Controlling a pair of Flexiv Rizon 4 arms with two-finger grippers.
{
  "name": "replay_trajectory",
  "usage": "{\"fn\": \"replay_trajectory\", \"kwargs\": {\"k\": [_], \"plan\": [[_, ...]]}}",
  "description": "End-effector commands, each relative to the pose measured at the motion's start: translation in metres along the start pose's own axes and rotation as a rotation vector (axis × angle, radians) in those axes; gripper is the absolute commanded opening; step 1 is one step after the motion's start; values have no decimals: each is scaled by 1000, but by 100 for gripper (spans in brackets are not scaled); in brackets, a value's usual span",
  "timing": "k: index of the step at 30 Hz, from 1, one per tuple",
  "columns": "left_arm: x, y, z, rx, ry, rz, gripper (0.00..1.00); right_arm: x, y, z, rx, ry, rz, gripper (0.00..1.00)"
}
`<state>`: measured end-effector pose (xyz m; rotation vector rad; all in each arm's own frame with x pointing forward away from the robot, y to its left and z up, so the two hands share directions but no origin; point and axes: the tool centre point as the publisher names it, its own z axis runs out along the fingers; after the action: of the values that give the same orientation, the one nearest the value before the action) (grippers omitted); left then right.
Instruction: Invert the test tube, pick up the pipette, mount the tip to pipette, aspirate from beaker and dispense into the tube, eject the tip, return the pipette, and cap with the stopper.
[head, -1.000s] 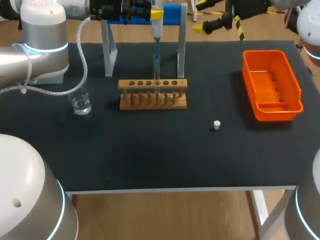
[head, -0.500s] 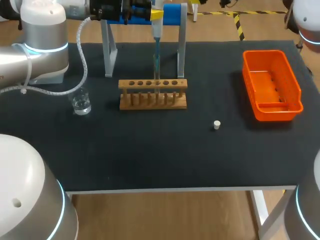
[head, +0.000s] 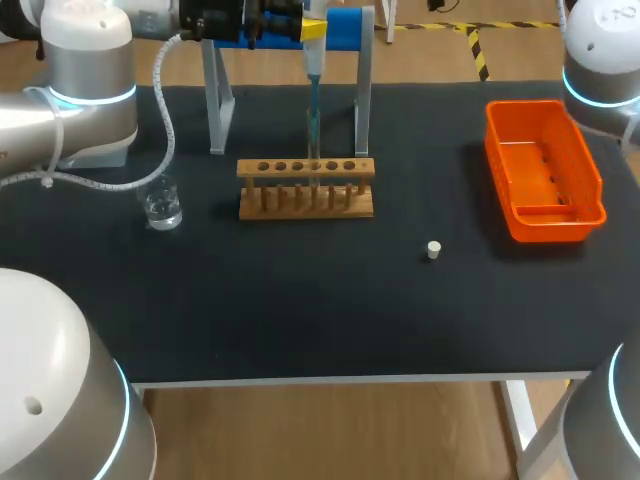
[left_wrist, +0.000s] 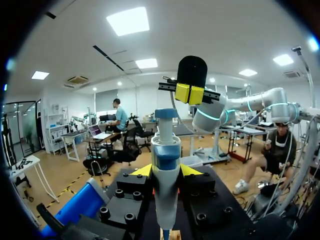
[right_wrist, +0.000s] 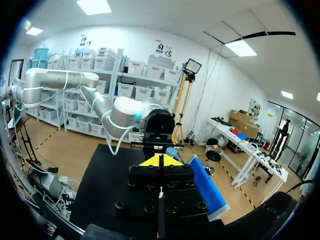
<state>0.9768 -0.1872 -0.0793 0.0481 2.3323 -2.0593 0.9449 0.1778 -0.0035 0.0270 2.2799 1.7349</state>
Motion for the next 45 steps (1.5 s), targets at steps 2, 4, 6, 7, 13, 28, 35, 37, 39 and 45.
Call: {"fn": "replay_trajectory", "kwargs": {"k": [2,4,6,7,13,28,35,37,39,45], "plan": [[1,-1,0,0,-4,0,0,-5,-4,9,-139,17,-6,0],[1,-1,0,0,-4,0,0,-7,-3,13,-164,41,0,0],[1,-1,0,0,-4,0,0,-8,-1,17,-179,58,6,0],[1,-1,0,0,-4,0,0,-8,-1,20,-185,67,13,0],[1,-1,0,0,-4,0,0,-12,8,31,-213,93,28,0],[1,-1,0,0,-4,0,0,-19,19,50,-279,134,151,0],[1,-1,0,0,-4,0,0,-23,23,57,-288,135,167,0],[1,-1,0,0,-4,0,0,-24,24,58,-288,132,167,0],[1,-1,0,0,-4,0,0,-26,24,59,-291,129,171,0],[1,-1,0,0,-4,0,0,-27,24,65,-285,126,168,0]]}}
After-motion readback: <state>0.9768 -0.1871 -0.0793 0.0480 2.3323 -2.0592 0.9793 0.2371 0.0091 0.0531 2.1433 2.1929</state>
